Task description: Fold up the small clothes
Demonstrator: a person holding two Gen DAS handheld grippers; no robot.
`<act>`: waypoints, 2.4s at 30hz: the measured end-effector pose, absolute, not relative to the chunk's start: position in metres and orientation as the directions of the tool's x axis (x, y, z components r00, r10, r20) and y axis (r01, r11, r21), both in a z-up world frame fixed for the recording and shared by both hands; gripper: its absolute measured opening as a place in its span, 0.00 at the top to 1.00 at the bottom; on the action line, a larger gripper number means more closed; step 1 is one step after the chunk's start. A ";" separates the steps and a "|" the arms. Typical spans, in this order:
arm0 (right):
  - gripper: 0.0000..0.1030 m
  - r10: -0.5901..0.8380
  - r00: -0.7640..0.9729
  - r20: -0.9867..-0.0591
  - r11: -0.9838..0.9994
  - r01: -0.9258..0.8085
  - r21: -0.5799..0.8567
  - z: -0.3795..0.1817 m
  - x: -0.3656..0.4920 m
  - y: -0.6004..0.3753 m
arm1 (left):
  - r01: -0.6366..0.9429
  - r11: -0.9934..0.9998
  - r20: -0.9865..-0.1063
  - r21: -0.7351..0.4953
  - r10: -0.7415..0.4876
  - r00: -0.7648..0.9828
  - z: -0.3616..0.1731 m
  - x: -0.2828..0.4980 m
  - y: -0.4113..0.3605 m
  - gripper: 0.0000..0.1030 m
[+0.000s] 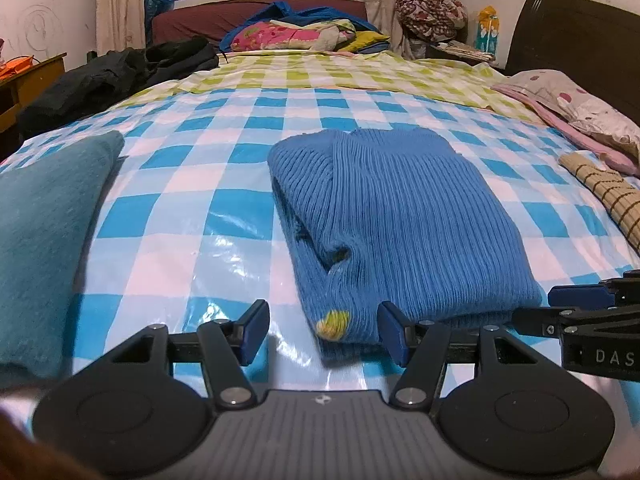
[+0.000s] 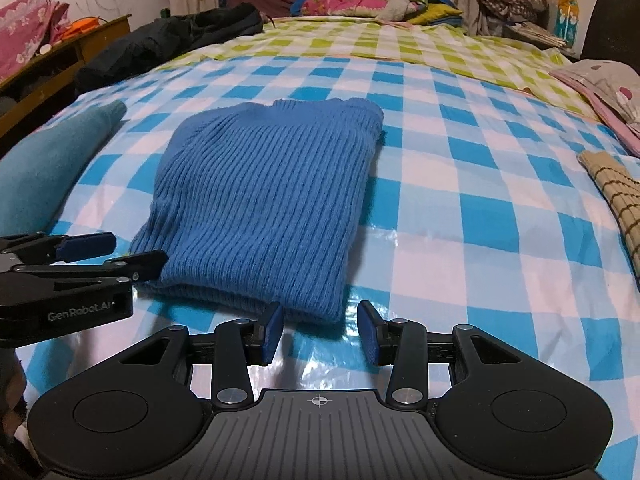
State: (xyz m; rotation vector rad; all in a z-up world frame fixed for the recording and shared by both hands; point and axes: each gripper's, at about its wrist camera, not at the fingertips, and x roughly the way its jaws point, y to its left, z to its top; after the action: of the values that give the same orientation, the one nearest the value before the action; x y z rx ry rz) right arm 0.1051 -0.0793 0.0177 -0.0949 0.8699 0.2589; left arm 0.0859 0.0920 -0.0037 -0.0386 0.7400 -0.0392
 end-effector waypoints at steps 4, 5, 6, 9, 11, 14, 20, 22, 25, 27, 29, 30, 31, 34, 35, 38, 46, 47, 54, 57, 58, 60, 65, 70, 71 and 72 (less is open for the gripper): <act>0.61 0.181 0.612 -0.770 0.966 -0.260 0.020 0.016 0.101 -0.080 | 0.021 0.999 -0.679 -0.024 -0.032 0.733 -0.007 0.081 0.089 0.32; 0.61 0.182 0.610 -0.771 0.966 -0.259 0.022 0.015 0.100 -0.080 | 0.022 1.000 -0.681 -0.019 -0.029 0.731 -0.007 0.080 0.088 0.32; 0.61 0.182 0.609 -0.772 0.965 -0.260 0.022 0.015 0.098 -0.080 | 0.023 1.000 -0.684 -0.015 -0.028 0.729 -0.008 0.080 0.087 0.32; 0.60 0.176 0.610 -0.773 0.965 -0.263 0.012 0.014 0.094 -0.078 | 0.026 1.000 -0.692 -0.012 -0.028 0.721 -0.010 0.079 0.086 0.31; 0.58 0.175 0.610 -0.772 0.964 -0.265 0.009 0.013 0.092 -0.078 | 0.030 1.000 -0.696 -0.006 -0.026 0.718 -0.012 0.078 0.084 0.31; 0.57 0.177 0.610 -0.772 0.964 -0.268 0.009 0.013 0.089 -0.077 | 0.034 0.999 -0.698 0.001 -0.023 0.715 -0.013 0.076 0.082 0.31; 0.57 0.168 0.606 -0.777 0.963 -0.268 -0.001 0.011 0.087 -0.074 | 0.026 1.000 -0.696 0.004 -0.016 0.718 -0.012 0.072 0.082 0.30; 0.57 0.165 0.603 -0.781 0.963 -0.268 -0.003 0.011 0.086 -0.073 | 0.022 1.000 -0.697 0.008 -0.010 0.717 -0.012 0.071 0.081 0.28; 0.55 0.161 0.600 -0.784 0.963 -0.271 -0.009 0.011 0.084 -0.071 | 0.017 1.000 -0.698 0.018 0.000 0.716 -0.013 0.069 0.081 0.26; 0.53 0.160 0.599 -0.785 0.961 -0.275 -0.014 0.011 0.082 -0.070 | 0.015 1.000 -0.699 0.024 0.006 0.715 -0.013 0.068 0.080 0.25; 0.52 0.158 0.598 -0.786 0.960 -0.279 -0.019 0.011 0.079 -0.068 | 0.015 0.999 -0.699 0.029 0.009 0.715 -0.013 0.067 0.079 0.24; 0.52 0.157 0.596 -0.787 0.960 -0.279 -0.020 0.011 0.079 -0.068 | 0.014 0.999 -0.699 0.031 0.011 0.715 -0.013 0.067 0.079 0.23; 0.52 0.158 0.595 -0.788 0.960 -0.280 -0.019 0.011 0.078 -0.068 | 0.013 0.999 -0.699 0.033 0.013 0.715 -0.013 0.066 0.078 0.23; 0.51 0.158 0.586 -0.795 0.960 -0.279 -0.015 0.011 0.078 -0.067 | 0.010 0.999 -0.702 0.035 0.018 0.712 -0.013 0.065 0.079 0.21; 0.50 0.159 0.582 -0.798 0.960 -0.278 -0.012 0.011 0.078 -0.067 | 0.009 0.999 -0.702 0.035 0.018 0.711 -0.013 0.065 0.079 0.21; 0.50 0.164 0.563 -0.810 0.960 -0.279 0.000 0.012 0.078 -0.067 | 0.003 1.000 -0.712 0.014 0.008 0.703 -0.012 0.066 0.082 0.21; 0.42 0.155 0.524 -0.837 0.954 -0.301 -0.012 0.020 0.079 -0.064 | -0.007 1.000 -0.720 0.016 0.016 0.693 -0.008 0.064 0.080 0.15; 0.41 0.158 0.517 -0.841 0.954 -0.300 -0.005 0.020 0.080 -0.064 | -0.008 1.000 -0.724 0.017 0.018 0.690 -0.008 0.064 0.080 0.15; 0.39 0.154 0.468 -0.870 0.955 -0.295 0.011 0.017 0.082 -0.062 | -0.016 0.999 -0.738 -0.033 -0.013 0.674 -0.005 0.063 0.084 0.13; 0.38 0.149 0.467 -0.872 0.957 -0.291 0.007 0.016 0.082 -0.064 | -0.025 0.999 -0.750 -0.026 -0.003 0.661 -0.006 0.063 0.085 0.11; 0.38 0.147 0.466 -0.872 0.957 -0.290 0.006 0.016 0.083 -0.064 | -0.029 0.999 -0.754 -0.016 0.007 0.657 -0.006 0.063 0.084 0.10; 0.38 0.145 0.466 -0.873 0.957 -0.290 0.003 0.015 0.083 -0.064 | -0.034 0.999 -0.760 0.004 0.025 0.650 -0.007 0.063 0.083 0.10; 0.38 0.117 0.474 -0.873 0.956 -0.291 -0.030 0.013 0.081 -0.064 | -0.041 0.998 -0.776 0.039 0.056 0.628 -0.008 0.062 0.080 0.10; 0.38 0.101 0.482 -0.870 0.954 -0.296 -0.054 0.013 0.079 -0.064 | -0.047 0.999 -0.790 -0.004 0.025 0.612 -0.009 0.061 0.083 0.09; 0.38 0.100 0.481 -0.871 0.954 -0.296 -0.054 0.012 0.078 -0.065 | -0.048 0.999 -0.792 -0.007 0.024 0.610 -0.009 0.061 0.083 0.09; 0.37 0.102 0.479 -0.872 0.954 -0.296 -0.051 0.012 0.078 -0.065 | -0.048 0.999 -0.794 -0.008 0.023 0.608 -0.010 0.061 0.083 0.09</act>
State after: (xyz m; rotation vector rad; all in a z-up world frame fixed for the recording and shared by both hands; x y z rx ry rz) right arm 0.0779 -0.0651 0.0117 -0.2055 1.0453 0.2447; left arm 0.0607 0.0830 -0.0095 -0.0294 0.9166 0.0408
